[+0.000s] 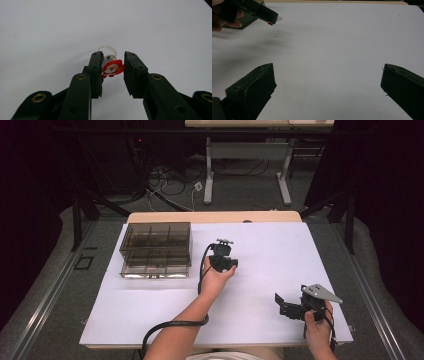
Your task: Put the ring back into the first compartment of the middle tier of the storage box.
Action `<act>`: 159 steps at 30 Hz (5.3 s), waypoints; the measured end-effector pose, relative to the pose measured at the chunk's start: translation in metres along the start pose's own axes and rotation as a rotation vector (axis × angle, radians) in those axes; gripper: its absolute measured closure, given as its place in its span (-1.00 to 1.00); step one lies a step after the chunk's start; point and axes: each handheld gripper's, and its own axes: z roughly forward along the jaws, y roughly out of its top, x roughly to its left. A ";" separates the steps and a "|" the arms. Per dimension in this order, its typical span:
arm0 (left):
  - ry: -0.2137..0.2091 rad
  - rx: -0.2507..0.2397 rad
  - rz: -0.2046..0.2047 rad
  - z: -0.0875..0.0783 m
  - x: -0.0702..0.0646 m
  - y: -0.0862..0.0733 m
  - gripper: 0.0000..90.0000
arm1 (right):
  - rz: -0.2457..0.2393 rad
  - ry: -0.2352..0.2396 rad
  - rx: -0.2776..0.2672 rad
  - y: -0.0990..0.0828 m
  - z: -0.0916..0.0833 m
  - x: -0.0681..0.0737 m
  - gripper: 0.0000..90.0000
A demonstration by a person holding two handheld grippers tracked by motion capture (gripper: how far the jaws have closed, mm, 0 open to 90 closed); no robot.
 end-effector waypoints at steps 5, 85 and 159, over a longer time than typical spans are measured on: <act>0.005 -0.010 0.012 -0.007 0.001 0.002 0.53 | -0.006 -0.002 0.007 0.000 -0.001 -0.001 -1.00; -0.006 -0.202 -0.063 -0.140 0.087 -0.035 0.53 | -0.016 -0.003 0.014 -0.001 0.002 0.004 -1.00; 0.215 -0.224 -0.287 -0.164 0.202 -0.077 0.53 | -0.022 0.003 0.022 -0.002 0.005 0.004 -1.00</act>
